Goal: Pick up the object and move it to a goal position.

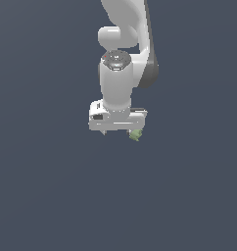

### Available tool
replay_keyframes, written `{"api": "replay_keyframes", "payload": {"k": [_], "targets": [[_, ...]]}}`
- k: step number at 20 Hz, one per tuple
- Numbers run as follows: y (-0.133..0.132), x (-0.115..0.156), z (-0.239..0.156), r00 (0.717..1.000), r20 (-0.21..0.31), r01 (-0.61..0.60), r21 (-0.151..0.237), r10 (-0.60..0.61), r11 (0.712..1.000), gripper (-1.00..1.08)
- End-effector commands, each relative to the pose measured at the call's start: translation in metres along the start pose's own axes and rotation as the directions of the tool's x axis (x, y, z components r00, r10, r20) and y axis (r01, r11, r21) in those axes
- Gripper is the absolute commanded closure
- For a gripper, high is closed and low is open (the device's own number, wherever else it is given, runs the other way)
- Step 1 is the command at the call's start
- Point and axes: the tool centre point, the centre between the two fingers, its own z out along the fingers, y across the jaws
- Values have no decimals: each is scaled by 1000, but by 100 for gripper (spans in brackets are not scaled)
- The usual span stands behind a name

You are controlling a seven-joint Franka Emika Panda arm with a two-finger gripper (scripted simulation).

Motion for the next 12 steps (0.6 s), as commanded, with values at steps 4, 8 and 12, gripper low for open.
{"api": "replay_keyframes", "payload": {"k": [4, 8, 12], "targets": [[2, 1, 0, 1000, -1, 4, -1, -4, 1000, -92], [10, 3, 2, 1000, -3, 18, -4, -18, 1000, -92], [13, 4, 2, 1000, -3, 23, -4, -23, 1000, -92]]}}
